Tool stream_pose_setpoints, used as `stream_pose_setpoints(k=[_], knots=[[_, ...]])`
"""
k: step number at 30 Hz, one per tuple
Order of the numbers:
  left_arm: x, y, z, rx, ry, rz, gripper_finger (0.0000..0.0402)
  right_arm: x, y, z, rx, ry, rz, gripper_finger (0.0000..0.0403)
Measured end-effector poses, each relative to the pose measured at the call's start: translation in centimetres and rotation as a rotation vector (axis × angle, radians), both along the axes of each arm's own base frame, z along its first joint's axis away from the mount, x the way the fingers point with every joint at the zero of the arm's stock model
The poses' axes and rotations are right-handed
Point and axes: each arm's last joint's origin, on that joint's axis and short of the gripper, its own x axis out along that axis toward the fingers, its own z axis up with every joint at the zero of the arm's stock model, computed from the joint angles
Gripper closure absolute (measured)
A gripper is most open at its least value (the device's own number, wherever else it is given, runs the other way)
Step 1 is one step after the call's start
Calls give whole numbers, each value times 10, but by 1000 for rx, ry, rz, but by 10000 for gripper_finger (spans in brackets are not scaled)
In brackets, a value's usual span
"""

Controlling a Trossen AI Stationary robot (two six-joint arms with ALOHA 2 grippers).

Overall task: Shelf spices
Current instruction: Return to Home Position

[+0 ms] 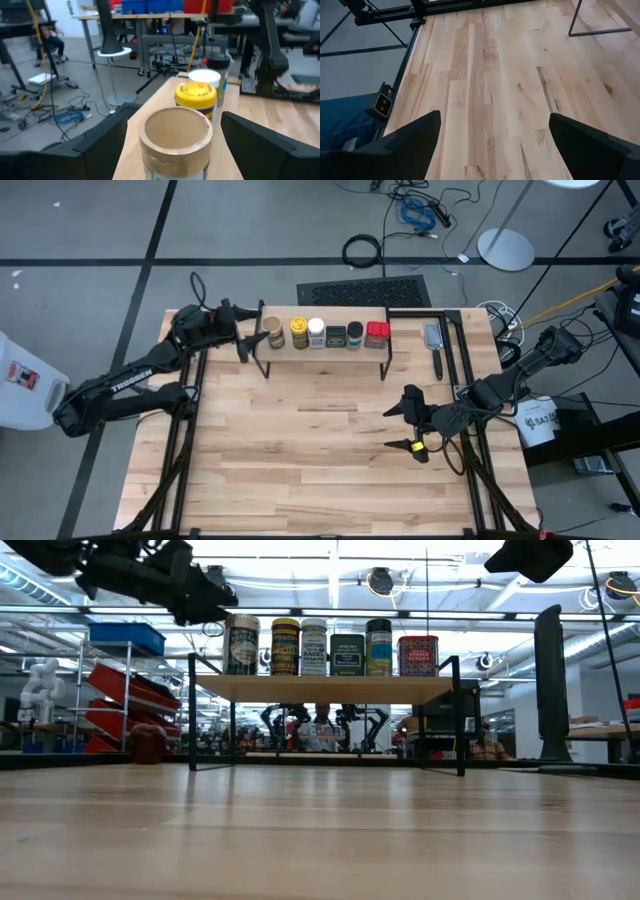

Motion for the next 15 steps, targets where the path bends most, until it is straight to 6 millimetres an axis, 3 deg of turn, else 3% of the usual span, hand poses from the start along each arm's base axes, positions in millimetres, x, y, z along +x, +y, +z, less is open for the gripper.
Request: stream_pose_setpoints(k=[10, 15], knots=[[-16, -31, 31, -58, 33, -55, 70, 0, -2, 0, -75, -24, -49, 44], [-21, -53, 40, -58, 0, -161, 83, 0, -4, 0, -115, -30, -56, 71]])
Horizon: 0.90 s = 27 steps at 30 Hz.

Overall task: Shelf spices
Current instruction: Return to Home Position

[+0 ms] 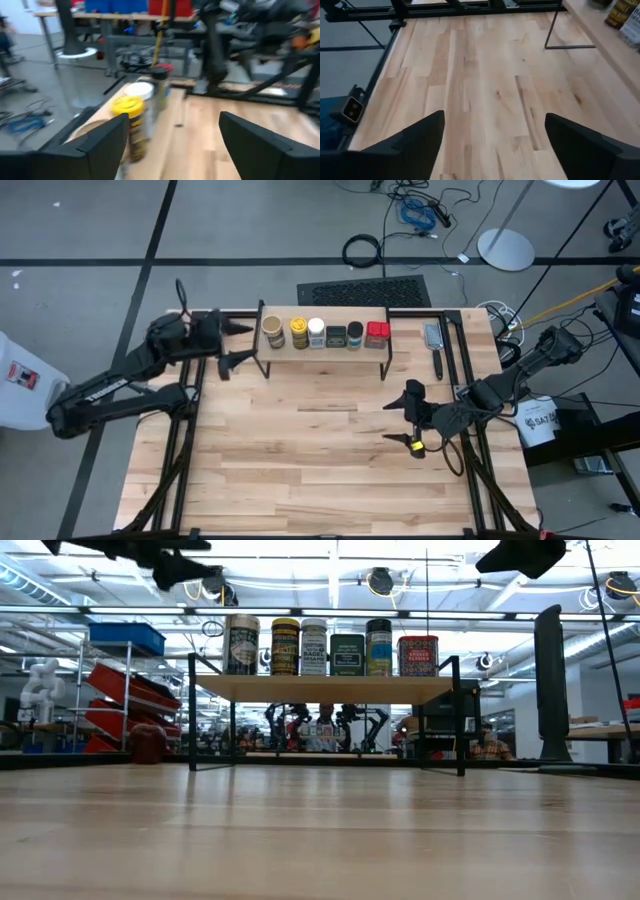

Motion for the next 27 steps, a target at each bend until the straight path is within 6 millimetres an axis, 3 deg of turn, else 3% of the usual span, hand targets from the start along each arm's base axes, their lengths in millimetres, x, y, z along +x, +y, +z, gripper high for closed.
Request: stream_pose_setpoints(k=[10, 17, 24, 27], knots=[[-7, -33, 5, -45, -42, -202, 181, 1, -11, 3, -34, -8, -22, 155], [-3, -47, -7, -74, 52, -270, 256, -3, -13, 6, -50, -19, -15, 261], [1, -60, -21, 9, 104, -331, 331, -5, -16, 3, -84, 8, -68, 385], [3, -65, -30, 46, 126, -346, 366, -6, -16, 2, -64, 16, -83, 395]])
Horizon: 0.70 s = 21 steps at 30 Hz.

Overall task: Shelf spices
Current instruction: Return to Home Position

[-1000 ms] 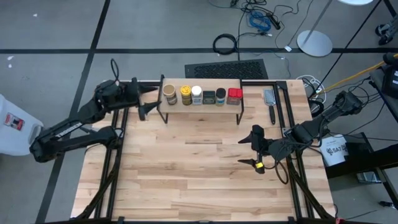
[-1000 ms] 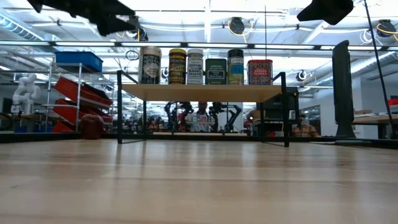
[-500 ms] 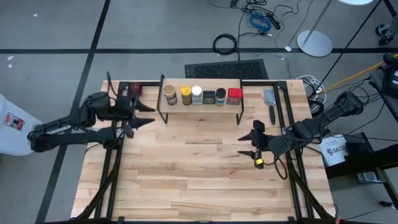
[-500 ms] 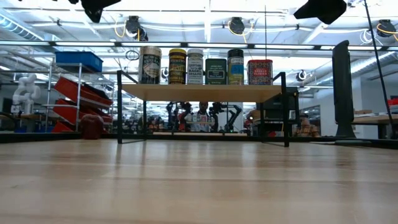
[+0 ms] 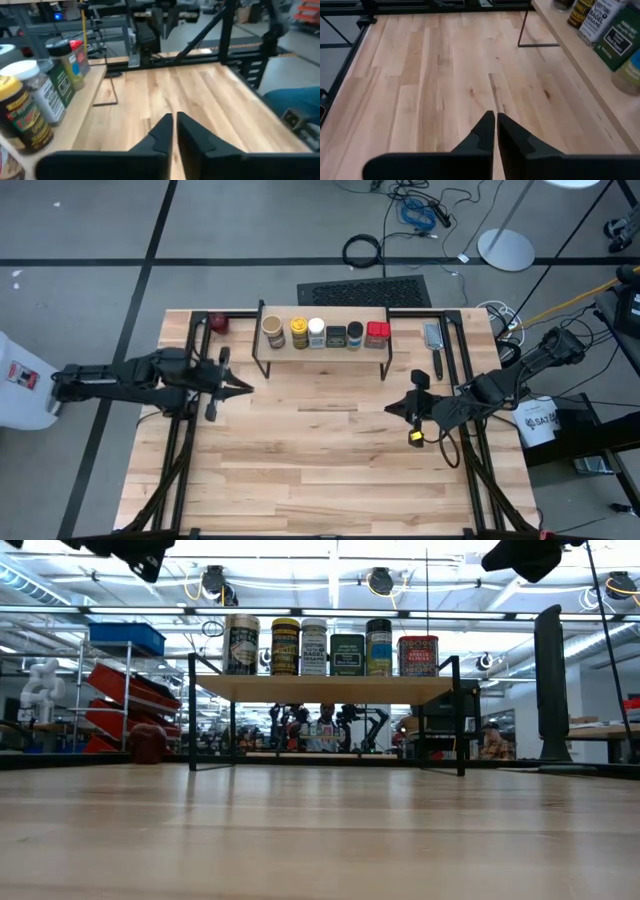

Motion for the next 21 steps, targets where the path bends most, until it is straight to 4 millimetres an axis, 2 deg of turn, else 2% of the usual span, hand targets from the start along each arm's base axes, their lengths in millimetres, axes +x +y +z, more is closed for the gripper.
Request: stream_pose_setpoints(k=[3, 7, 15, 21], knots=[[4, -2, -14, 15, 4, 56, 394, -1, 0, -1, -4, 15, 2, 394], [10, -5, -34, -15, -21, 83, 392, -1, 1, -10, -26, 15, 16, 401], [14, -8, -61, -67, -60, 71, 397, 4, 2, -39, -82, -42, 76, 402], [14, -8, -78, -94, -116, 68, 398, 6, 4, -58, -99, -165, 117, 402]])
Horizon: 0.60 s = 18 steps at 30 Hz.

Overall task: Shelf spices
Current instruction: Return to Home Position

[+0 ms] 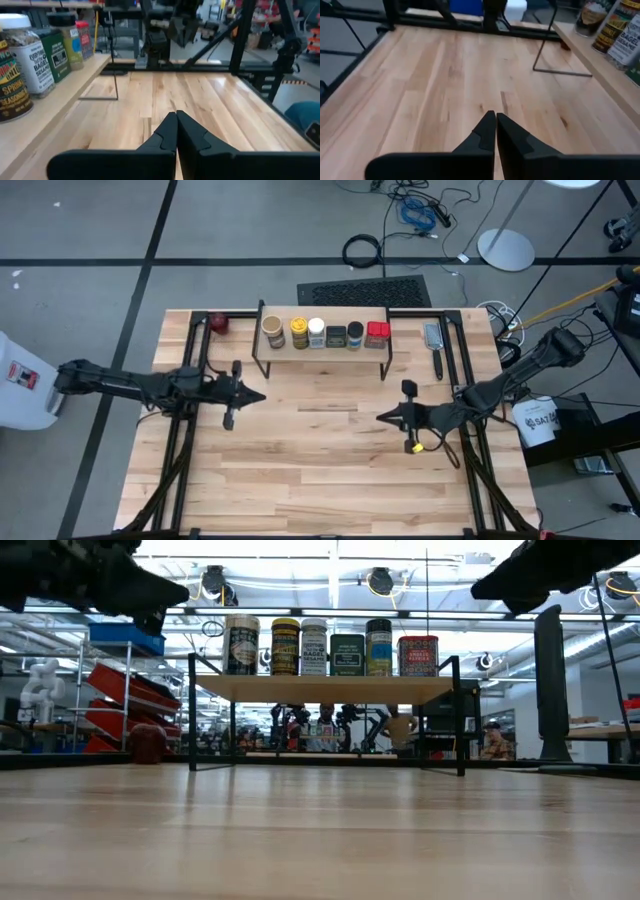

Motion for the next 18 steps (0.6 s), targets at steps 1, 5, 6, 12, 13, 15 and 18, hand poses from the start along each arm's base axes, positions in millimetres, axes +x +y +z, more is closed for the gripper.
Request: stream_pose_setpoints(k=[1, 5, 6, 12, 13, 15, 18], knots=[[0, 0, -2, -2, -21, 0, 398, -1, 0, -3, 2, -11, 4, 402], [-1, 0, -8, -4, -61, 0, 399, -4, -1, -13, 57, -29, 23, 403], [-1, 0, -8, -4, -62, 0, 399, -5, -1, -17, 75, -32, 39, 403], [-1, 0, -8, -3, -64, 0, 399, -12, -3, -41, 134, -124, 130, 403], [-1, 0, -8, -3, -61, 0, 399, -13, -4, -44, 124, -146, 133, 403], [-1, 0, -10, 1, -47, 0, 400, -15, -9, -51, 118, -166, 135, 403], [-1, 0, -10, 2, -41, 0, 400, -21, -17, -65, 120, -170, 110, 403]])
